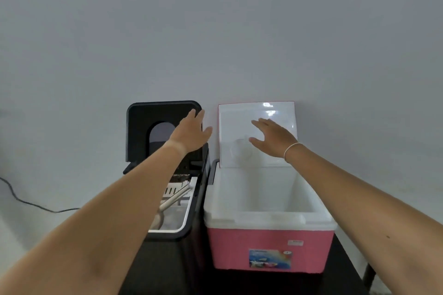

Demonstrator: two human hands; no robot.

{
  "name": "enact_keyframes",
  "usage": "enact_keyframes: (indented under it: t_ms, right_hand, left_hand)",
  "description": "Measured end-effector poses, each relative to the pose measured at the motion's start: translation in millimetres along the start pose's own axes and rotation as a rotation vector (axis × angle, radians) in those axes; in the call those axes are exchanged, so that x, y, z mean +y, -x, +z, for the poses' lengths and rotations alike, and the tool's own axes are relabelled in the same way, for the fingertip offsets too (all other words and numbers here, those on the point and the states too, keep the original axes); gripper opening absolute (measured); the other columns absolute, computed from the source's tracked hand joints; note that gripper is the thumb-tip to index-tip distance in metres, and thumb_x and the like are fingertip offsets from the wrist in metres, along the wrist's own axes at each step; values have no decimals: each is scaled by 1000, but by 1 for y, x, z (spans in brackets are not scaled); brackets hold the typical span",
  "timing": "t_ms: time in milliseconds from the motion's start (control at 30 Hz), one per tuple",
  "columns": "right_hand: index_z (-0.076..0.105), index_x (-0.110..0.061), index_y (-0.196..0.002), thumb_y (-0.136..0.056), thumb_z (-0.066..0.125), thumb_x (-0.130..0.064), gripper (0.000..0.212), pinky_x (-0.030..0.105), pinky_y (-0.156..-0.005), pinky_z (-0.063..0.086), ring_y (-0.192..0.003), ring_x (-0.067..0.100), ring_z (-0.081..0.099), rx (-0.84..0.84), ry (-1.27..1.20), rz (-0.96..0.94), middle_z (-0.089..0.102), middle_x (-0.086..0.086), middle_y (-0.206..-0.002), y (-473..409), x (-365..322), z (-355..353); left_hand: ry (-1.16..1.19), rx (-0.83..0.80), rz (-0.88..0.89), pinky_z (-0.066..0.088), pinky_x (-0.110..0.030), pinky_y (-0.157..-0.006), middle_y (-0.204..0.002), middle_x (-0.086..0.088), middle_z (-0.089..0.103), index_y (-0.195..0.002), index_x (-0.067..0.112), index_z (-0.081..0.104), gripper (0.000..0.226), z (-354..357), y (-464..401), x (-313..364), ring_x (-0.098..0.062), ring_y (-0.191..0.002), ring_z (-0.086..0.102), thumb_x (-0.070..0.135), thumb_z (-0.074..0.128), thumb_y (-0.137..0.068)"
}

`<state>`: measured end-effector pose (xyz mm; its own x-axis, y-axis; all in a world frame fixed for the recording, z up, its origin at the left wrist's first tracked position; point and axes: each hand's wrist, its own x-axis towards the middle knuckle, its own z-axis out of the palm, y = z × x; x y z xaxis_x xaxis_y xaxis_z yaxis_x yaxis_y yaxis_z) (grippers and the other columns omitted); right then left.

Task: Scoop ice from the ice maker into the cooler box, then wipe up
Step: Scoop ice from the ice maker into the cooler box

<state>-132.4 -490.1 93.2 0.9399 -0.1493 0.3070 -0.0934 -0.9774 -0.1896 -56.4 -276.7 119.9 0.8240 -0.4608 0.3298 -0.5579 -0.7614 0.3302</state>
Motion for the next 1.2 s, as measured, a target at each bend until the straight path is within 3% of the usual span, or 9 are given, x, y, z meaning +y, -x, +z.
enact_keyframes:
  t_ms: [200, 400, 533, 667, 767, 867, 967, 1133, 1200]
  right_hand:
    - [27, -19, -148, -97, 43, -38, 57, 34, -113, 27, -140, 21, 29, -126, -115, -151, 29, 1, -154, 23, -79, 32]
    - [33, -21, -146, -95, 45, -39, 55, 35, -112, 28, -139, 20, 32, -267, -141, -293, 34, 0, -152, 34, -147, 81]
    - [39, -23, -143, -93, 46, -44, 55, 35, -114, 27, -139, 18, 34, -326, -109, -290, 37, -2, -150, 29, -179, 116]
    - [47, -22, -139, -91, 46, -53, 57, 36, -108, 36, -131, 22, 44, -338, -56, -218, 47, 1, -143, 23, -204, 135]
    - [56, -20, -130, -91, 41, -56, 55, 37, -100, 41, -119, 25, 53, -317, 81, -211, 60, 4, -128, 21, -214, 147]
    - [66, -17, -106, -93, 37, -56, 50, 39, -98, 40, -98, 25, 58, -312, 329, -230, 68, 4, -101, 21, -223, 160]
    - [64, -16, -87, -96, 35, -50, 45, 41, -97, 39, -84, 23, 57, -312, 440, -252, 62, 3, -84, 22, -229, 156]
    - [63, -20, -79, -97, 31, -45, 44, 35, -90, 35, -71, 22, 47, -259, 592, -219, 62, 2, -76, 20, -222, 119]
    - [63, -19, -77, -96, 32, -41, 43, 34, -81, 29, -70, 21, 48, -256, 704, -191, 52, 0, -65, 18, -217, 105]
  left_hand:
    - [-5, 34, -77, 32, -41, -111, -153, -6, 26, -147, 14, 24, 60, -21, 57, -62, -28, -138, 31, 34, 45, -95]
    - [37, 15, -206, 23, -39, -115, -157, -10, 16, -149, 14, 20, 61, -22, 85, -119, -28, -142, 24, 33, 43, -96]
    - [95, -12, -207, 28, -36, -112, -154, -7, 26, -148, 11, 23, 59, -16, 97, -164, -26, -137, 34, 31, 44, -96]
    - [154, -42, -201, 25, -32, -110, -152, -8, 30, -148, 11, 25, 56, -6, 106, -206, -24, -138, 31, 28, 42, -97]
    - [217, -80, -199, 27, -31, -109, -148, -8, 35, -147, 10, 25, 55, 5, 109, -226, -24, -135, 34, 26, 42, -98]
    - [269, -151, -185, 22, -33, -112, -153, -8, 28, -147, 9, 24, 55, 19, 111, -242, -23, -141, 26, 26, 39, -98]
    - [321, -174, -163, 23, -31, -110, -152, -6, 29, -146, 10, 27, 51, 26, 110, -248, -23, -139, 28, 25, 37, -98]
    - [372, -167, -180, 28, -19, -95, -156, -6, 22, -149, 11, 18, 54, 30, 101, -247, -23, -134, 37, 25, 34, -100]
    - [387, -160, -197, 27, -24, -104, -156, -6, 20, -149, 10, 17, 54, 32, 100, -248, -22, -139, 29, 24, 33, -100]
